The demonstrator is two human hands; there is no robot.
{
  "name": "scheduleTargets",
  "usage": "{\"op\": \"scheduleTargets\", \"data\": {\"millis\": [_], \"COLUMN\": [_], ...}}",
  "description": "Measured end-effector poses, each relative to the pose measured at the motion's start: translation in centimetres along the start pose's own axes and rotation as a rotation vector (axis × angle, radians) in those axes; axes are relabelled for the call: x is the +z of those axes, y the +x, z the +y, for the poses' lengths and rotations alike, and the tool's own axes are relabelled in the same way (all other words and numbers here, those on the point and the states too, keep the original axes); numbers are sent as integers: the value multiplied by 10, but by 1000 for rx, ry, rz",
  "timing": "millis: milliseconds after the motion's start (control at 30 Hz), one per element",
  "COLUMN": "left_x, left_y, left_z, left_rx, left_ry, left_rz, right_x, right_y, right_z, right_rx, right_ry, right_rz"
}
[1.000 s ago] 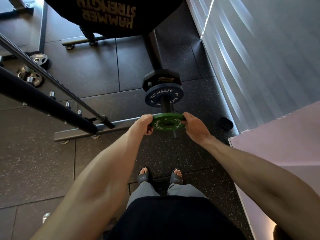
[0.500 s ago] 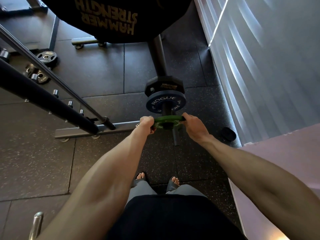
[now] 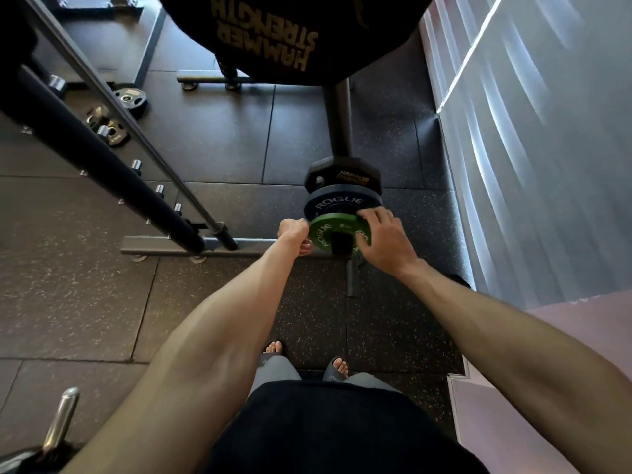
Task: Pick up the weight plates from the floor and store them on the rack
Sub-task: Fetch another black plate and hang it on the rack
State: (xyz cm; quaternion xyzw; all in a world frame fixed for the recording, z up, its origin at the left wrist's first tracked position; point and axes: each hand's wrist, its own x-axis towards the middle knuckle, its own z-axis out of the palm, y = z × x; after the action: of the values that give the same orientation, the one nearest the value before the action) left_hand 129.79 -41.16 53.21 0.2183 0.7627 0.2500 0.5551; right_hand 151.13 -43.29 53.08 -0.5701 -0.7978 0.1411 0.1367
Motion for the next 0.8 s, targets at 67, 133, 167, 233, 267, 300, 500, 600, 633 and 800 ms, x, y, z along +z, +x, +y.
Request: {"op": "scheduleTargets", "data": {"millis": [67, 133, 167, 233, 267, 300, 500, 600, 633, 800], "left_x": [-17, -42, -57, -90, -107, -127, -248, -309, -329, -419], "left_y": [-10, -16, -19, -24, -27, -29, -49, -66, -72, -100], "left_z": [-3, -13, -20, -37, -47, -57, -135, -177, -192, -260], "left_rx": [3, 8, 8, 10, 22, 37, -14, -41, -51, -106], "left_ry": [41, 97, 125, 172, 199, 236, 347, 339, 333, 272], "left_rz": [39, 91, 113, 148, 164, 187, 373, 440, 460, 537], "right_x": [-7, -10, -8, 0, 7, 14, 73, 110, 123, 182], "right_y": [9, 24, 31, 43, 48, 53, 61, 53, 50, 22], "right_z": [-20, -45, -61, -95, -114, -133, -264, -339, -363, -479], "right_rx": [-102, -198, -241, -310, -340, -373, -547, -604, -626, -712], "right_ry": [-4, -1, 2, 18, 27, 30, 38, -28, -46, -173], "right_rz": [23, 24, 17, -22, -54, -90, -377, -569, -622, -878]}}
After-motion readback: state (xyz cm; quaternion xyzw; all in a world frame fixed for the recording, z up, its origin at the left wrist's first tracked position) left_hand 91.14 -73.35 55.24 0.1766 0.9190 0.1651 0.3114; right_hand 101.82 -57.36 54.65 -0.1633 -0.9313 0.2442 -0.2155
